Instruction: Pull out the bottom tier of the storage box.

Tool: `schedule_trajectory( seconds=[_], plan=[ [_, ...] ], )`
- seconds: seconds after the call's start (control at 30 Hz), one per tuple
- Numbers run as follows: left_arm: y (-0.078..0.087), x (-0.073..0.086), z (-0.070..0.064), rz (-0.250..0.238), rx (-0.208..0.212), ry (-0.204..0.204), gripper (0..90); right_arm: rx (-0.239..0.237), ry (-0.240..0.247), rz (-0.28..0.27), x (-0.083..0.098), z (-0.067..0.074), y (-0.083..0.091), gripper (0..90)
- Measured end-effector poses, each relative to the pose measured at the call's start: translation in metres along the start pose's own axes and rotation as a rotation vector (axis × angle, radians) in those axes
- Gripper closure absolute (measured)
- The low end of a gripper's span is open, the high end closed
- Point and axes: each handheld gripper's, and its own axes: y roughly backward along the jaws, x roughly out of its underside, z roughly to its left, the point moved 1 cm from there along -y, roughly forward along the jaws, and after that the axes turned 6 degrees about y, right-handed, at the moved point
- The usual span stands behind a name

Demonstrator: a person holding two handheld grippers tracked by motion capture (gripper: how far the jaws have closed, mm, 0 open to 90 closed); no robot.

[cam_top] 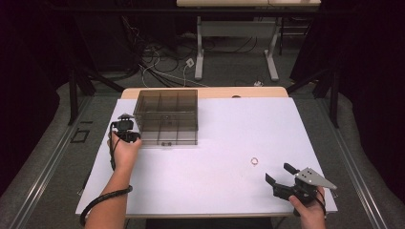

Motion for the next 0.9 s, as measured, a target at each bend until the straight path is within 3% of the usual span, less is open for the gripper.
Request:
schedule_trajectory(
  seconds=[0.27, 0.33, 0.37, 0.5, 0.6, 0.63, 0.67, 0.83, 0.9],
  plan=[
    [0.0016, 0.0023, -0.0001, 0.002, 0.001, 0.003, 89.7, 0.002, 0.006, 0.023, -0.0006, -0.0004, 0.0021, 14.7],
    [0.0016, 0.0031, 0.0004, 0.000, 0.003, 0.006, 89.7, 0.007, 0.000, -0.010, -0.0001, 0.0002, -0.0003, 14.7],
    [0.0018, 0.0035, 0.0005, -0.003, 0.004, 0.007, 89.7, 0.001, 0.006, 0.024, -0.0006, -0.0004, 0.0021, 14.7],
    [0.0022, 0.0044, 0.0008, -0.003, 0.005, 0.003, 89.6, 0.000, 0.006, 0.024, -0.0006, -0.0004, 0.0021, 14.7],
    [0.0026, 0.0052, 0.0010, 0.000, 0.006, 0.007, 89.6, 0.001, 0.006, 0.021, -0.0006, -0.0003, 0.0019, 14.7],
    [0.0023, 0.0055, 0.0006, -0.006, 0.006, 0.009, 89.6, 0.006, -0.002, -0.011, -0.0002, 0.0004, -0.0003, 14.7],
    [0.0023, 0.0057, 0.0003, -0.008, 0.005, 0.010, 89.6, 0.000, 0.006, 0.021, -0.0007, -0.0003, 0.0019, 14.7],
    [0.0025, 0.0067, 0.0013, -0.006, 0.009, 0.007, 89.6, 0.002, 0.004, -0.001, -0.0004, 0.0002, 0.0001, 14.7],
    [0.0014, 0.0077, 0.0025, -0.002, 0.012, 0.009, 89.4, -0.002, 0.005, 0.019, -0.0008, -0.0001, 0.0019, 14.7]
  ],
)
